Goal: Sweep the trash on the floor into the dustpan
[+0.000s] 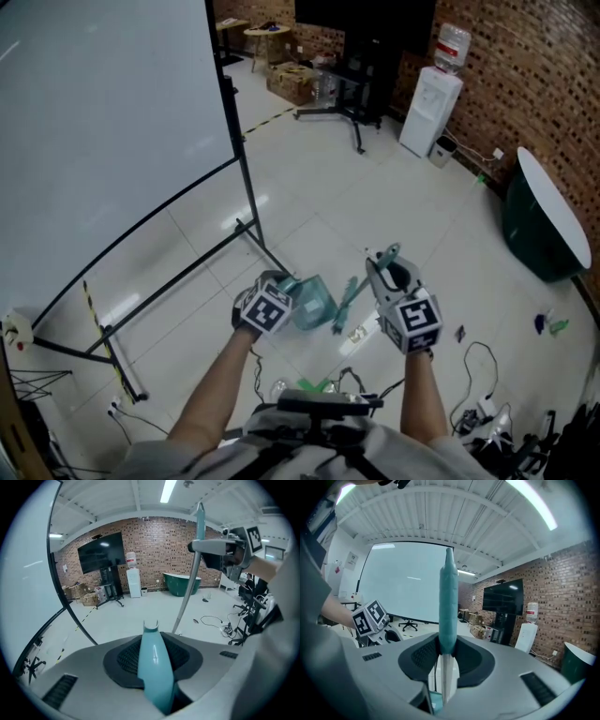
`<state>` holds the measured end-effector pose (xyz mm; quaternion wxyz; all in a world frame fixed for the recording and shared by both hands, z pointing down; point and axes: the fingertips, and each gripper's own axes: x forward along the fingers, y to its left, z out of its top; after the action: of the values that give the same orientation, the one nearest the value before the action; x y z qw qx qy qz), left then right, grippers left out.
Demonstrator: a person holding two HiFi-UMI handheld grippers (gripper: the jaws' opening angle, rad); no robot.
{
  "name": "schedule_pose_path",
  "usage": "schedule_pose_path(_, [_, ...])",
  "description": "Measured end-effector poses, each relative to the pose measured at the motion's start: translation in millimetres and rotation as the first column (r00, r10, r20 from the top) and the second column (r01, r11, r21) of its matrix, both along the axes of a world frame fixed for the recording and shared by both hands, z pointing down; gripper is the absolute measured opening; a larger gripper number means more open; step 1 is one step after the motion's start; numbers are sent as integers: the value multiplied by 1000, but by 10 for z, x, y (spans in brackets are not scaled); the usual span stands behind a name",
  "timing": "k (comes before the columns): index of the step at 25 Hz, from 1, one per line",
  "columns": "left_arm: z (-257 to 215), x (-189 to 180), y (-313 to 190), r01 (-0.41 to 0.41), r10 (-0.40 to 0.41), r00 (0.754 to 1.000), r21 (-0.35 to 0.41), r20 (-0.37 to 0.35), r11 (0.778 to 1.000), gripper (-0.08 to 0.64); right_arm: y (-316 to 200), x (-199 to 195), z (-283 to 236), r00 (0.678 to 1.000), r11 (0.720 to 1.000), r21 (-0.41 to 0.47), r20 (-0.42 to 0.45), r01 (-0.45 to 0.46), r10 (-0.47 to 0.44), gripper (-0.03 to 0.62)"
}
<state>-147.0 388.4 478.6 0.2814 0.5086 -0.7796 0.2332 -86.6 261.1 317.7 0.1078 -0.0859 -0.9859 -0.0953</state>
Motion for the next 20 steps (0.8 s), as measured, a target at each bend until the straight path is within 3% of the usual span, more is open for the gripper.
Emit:
schedule_pose_path(16, [-85, 223, -313, -107, 107, 994, 16, -8, 994, 107, -121, 297, 229, 997, 997, -33, -44, -67, 66, 87])
schedule_pose_path(20, [-43, 244, -335, -117, 117, 993, -10, -11, 993, 107, -107, 350, 209, 996, 995, -55, -53, -79, 76, 86])
